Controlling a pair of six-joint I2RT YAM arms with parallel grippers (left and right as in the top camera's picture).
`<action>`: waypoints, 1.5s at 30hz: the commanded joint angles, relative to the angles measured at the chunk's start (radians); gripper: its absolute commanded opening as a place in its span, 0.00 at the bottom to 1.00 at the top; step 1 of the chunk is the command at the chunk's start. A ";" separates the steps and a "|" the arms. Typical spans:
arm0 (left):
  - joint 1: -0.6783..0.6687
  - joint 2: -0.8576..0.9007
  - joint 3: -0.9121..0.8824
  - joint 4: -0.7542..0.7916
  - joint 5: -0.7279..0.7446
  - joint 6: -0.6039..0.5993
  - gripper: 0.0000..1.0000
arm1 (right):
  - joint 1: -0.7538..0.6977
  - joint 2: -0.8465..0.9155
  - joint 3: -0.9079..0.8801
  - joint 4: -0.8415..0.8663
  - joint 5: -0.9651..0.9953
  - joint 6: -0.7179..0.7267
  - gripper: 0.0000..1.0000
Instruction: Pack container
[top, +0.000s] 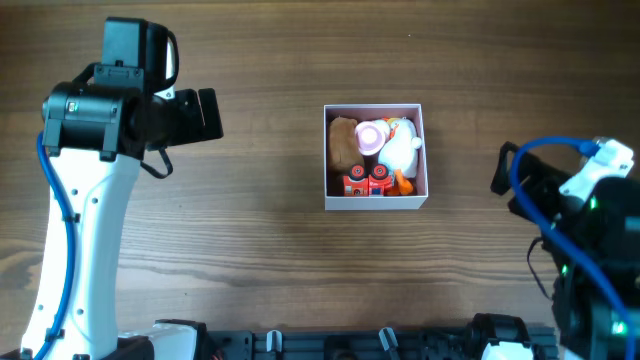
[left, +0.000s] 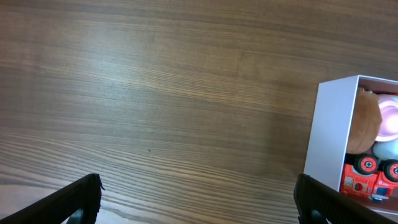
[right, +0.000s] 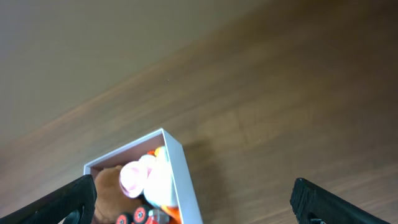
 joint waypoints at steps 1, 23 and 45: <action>0.006 -0.005 0.000 -0.002 -0.010 -0.017 1.00 | -0.002 -0.120 -0.126 0.053 -0.129 -0.282 1.00; 0.006 -0.005 0.000 -0.002 -0.010 -0.017 1.00 | -0.002 -0.484 -0.665 0.249 -0.283 -0.494 1.00; 0.006 -0.005 0.000 -0.002 -0.010 -0.017 1.00 | -0.002 -0.670 -0.772 0.330 -0.271 -0.445 1.00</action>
